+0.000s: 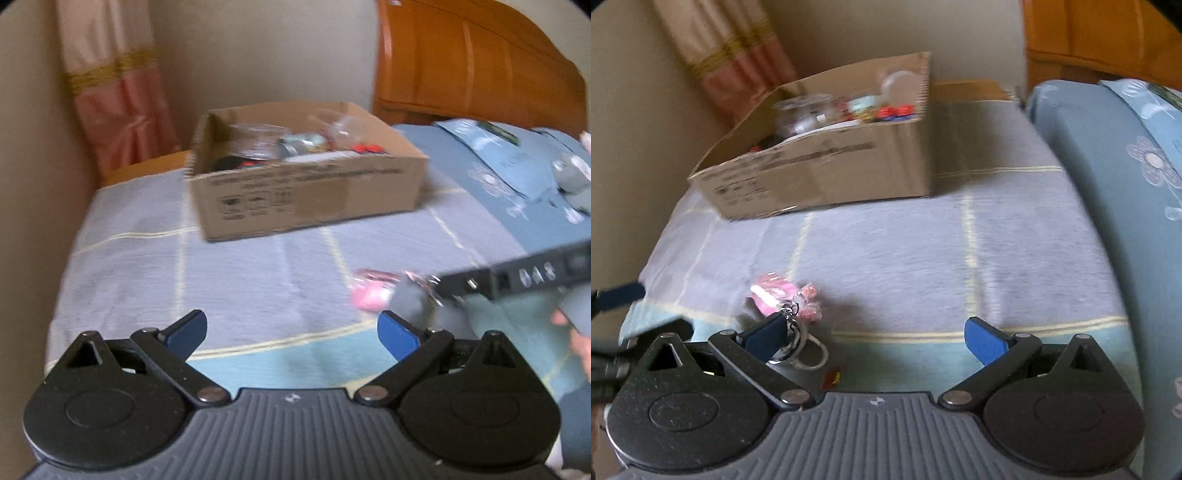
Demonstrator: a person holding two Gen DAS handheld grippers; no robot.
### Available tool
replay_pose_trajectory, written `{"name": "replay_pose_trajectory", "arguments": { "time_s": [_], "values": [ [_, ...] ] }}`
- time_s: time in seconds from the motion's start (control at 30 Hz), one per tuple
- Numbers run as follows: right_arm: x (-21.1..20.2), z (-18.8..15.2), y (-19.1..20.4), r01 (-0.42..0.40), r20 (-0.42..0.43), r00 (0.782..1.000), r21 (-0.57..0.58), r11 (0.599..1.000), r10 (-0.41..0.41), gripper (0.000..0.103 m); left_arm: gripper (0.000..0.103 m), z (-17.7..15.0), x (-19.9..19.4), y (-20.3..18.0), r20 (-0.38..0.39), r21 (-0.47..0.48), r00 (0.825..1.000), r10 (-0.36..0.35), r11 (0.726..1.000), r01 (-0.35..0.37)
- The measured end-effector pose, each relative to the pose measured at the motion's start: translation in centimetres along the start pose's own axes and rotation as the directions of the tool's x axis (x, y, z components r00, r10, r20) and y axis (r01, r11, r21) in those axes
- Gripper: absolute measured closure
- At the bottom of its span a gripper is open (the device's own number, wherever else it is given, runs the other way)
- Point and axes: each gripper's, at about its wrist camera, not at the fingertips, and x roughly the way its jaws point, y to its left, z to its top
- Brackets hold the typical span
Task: Organize rigid objects
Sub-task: 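Move left tool to grey cat figurine while right tool approaches pink keychain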
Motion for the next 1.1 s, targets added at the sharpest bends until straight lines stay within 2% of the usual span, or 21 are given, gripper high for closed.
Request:
{"name": "replay_pose_trajectory", "arguments": {
  "time_s": [0.13, 0.27, 0.37, 0.47, 0.6, 0.77, 0.93, 1.1],
  "values": [
    [0.0, 0.2, -1.5, 0.013, 0.018, 1.0, 0.045, 0.999, -0.014, 0.0, 0.005, -0.3, 0.6, -2.0, -0.023, 0.044, 0.998, -0.055, 0.998, 0.056],
    [0.3, -0.1, -2.6, 0.099, 0.025, 0.995, 0.046, 0.994, -0.1, 0.0, 0.005, -0.3, 1.1, -3.9, -0.019, 0.069, 0.995, -0.1, 0.992, 0.101],
    [-0.1, -0.6, -3.2, 0.086, 0.05, 0.995, 0.041, 0.995, -0.088, 0.0, 0.005, -0.4, 1.4, -5.2, 0.016, 0.115, 0.991, -0.133, 0.985, 0.13],
    [-0.5, -0.8, -4.2, 0.064, 0.061, 0.996, 0.072, 0.995, -0.068, 0.0, 0.005, -0.6, 1.8, -6.6, 0.04, 0.2, 0.986, -0.162, 0.968, 0.151],
    [-1.0, -0.7, -5.4, 0.055, 0.071, 0.996, 0.112, 0.992, -0.063, 0.0, 0.004, -0.9, 2.0, -8.1, 0.049, 0.313, 0.984, -0.17, 0.938, 0.147],
    [-1.1, -0.8, -5.5, 0.05, 0.073, 0.996, 0.103, 0.993, -0.058, 0.0, 0.004, -1.8, 2.3, -9.0, 0.017, 0.384, 0.988, -0.156, 0.913, 0.137],
    [-0.9, -1.1, -4.7, 0.089, 0.067, 0.994, 0.032, 0.995, -0.091, 0.0, 0.005, -2.5, 2.4, -8.9, -0.001, 0.38, 0.988, -0.153, 0.914, 0.141],
    [-0.8, -1.8, -3.6, 0.139, 0.046, 0.99, -0.066, 0.988, -0.136, 0.0, 0.005, -2.9, 2.2, -7.9, 0.002, 0.378, 0.992, -0.126, 0.919, 0.116]
  ]
}}
